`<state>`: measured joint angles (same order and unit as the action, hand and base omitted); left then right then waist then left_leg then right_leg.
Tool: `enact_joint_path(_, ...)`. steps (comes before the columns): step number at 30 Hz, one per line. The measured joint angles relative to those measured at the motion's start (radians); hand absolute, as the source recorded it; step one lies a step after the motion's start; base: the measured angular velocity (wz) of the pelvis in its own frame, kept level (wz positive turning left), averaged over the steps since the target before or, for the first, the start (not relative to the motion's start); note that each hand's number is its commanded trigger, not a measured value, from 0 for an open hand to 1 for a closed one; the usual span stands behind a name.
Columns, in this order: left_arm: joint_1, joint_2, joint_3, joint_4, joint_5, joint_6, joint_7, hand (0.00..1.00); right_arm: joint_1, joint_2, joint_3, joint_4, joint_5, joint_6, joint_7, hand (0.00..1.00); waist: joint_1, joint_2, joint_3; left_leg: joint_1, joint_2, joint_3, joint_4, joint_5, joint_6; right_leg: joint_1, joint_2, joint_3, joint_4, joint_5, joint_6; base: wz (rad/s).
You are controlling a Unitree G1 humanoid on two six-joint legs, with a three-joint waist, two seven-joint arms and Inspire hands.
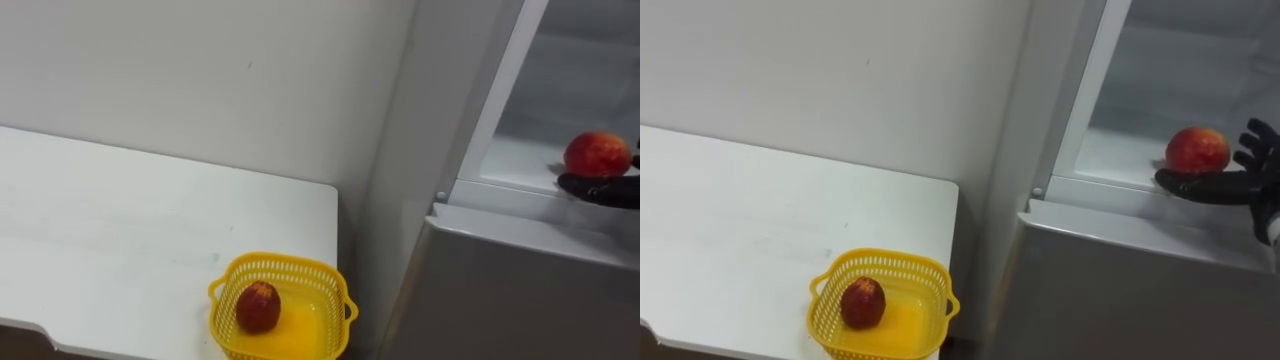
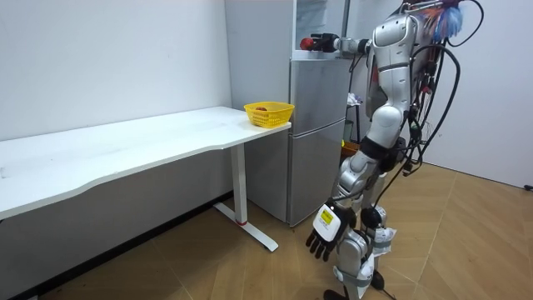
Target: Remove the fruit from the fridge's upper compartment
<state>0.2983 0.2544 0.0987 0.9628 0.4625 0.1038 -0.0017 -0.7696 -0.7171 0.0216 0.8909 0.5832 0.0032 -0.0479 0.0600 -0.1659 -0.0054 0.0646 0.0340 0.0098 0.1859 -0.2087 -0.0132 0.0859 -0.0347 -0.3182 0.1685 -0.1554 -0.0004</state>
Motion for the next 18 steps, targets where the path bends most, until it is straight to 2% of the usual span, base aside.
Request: enact_joint_path(18,-0.003,0.001,-0.002,0.000,0.000,0.002,-0.001,0.00,-0.043,-0.002,0.032,0.002,-0.016,0.002,-0.004,1.00,0.001,0.000,0.0005,0.004,0.003,0.004,-0.001,0.000,0.000,-0.002,0.002,0.001,0.001,0.000,0.000,0.00)
